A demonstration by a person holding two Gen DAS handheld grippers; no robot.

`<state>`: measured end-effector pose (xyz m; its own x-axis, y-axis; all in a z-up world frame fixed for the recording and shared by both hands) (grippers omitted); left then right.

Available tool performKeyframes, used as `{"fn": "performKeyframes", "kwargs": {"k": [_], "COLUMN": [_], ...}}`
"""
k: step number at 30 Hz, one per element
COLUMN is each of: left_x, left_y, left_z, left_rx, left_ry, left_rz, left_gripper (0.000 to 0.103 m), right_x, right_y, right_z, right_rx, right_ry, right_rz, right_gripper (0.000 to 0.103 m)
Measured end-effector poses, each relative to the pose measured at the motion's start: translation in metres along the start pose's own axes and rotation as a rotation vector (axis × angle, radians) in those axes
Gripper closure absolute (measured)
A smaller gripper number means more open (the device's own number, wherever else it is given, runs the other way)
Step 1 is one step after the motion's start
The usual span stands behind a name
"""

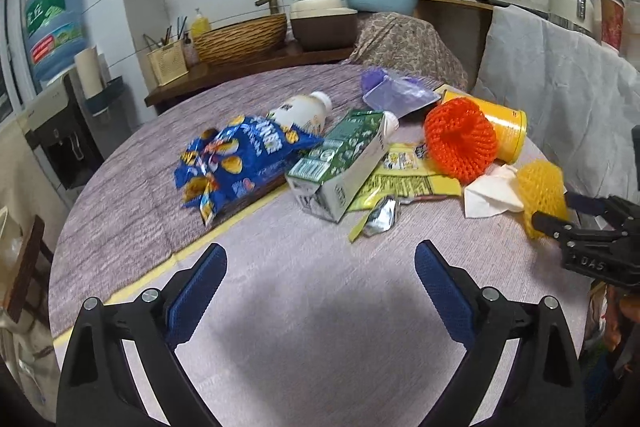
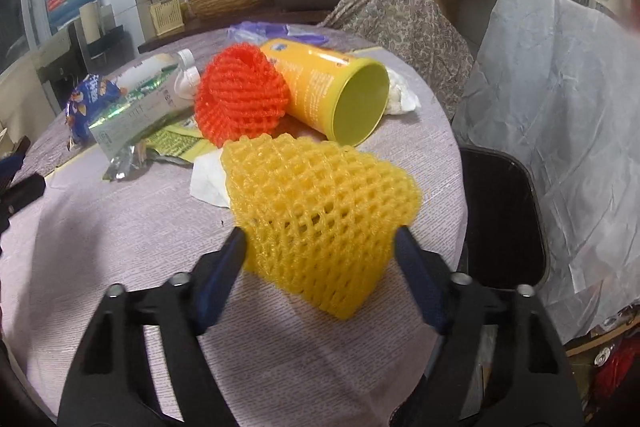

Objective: Collect trash
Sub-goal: 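Grasp the yellow foam net with the right tool while the left tool grasps the blue snack bag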

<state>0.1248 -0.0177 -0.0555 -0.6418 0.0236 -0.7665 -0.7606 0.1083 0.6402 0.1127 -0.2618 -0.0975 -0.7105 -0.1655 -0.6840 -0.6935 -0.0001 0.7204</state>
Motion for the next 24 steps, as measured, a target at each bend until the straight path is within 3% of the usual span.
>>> {"fn": "performKeyframes", "kwargs": {"k": [2,4,5,6,15,24], "left_x": [-0.009,-0.019,-0.026,-0.030,-0.063,-0.073], "left_y": [-0.003,-0.006,-0.008,-0.010,-0.028,-0.061], "left_z": [0.001,0.005,0.009,0.013,0.072,0.080], "left_rx": [-0.004,0.007,0.012,0.007,0.017,0.125], "left_ry": [-0.016,-0.026,-0.028,-0.025,0.078,-0.141], "left_rz": [-0.007,-0.015,-0.022,-0.025,-0.033,-0.006], "left_gripper": [0.009,0.009,0.009,0.009,0.014,0.015], "right_x": [0.001,0.001,0.001,0.002,0.005,0.005], "right_y": [-0.001,0.003,0.004,0.005,0.015,0.017], "right_z": [0.001,0.002,0.002,0.001,-0.006,-0.003], "right_rx": [0.010,0.023,0.016,-0.005,-0.045,-0.068], "right_ry": [0.009,0.024,0.024,0.018,-0.010,0.024], "right_rz": [-0.003,-0.018,-0.023,-0.026,-0.057,-0.060], "right_gripper": [0.042,0.057,0.070,0.075,0.080,0.080]}}
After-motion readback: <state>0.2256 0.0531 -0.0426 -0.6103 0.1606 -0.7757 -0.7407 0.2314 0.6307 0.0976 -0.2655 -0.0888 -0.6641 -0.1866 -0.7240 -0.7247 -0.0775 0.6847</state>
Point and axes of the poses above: each gripper's, at about its wrist camera, not at the fingertips, and y roughly against the way its jaws point, z to its left, x to its underside, the point moved 2 cm from there along -y, roughly the way its jaws point, and after that the axes turned 13 degrees about y, right-handed, at the moved point
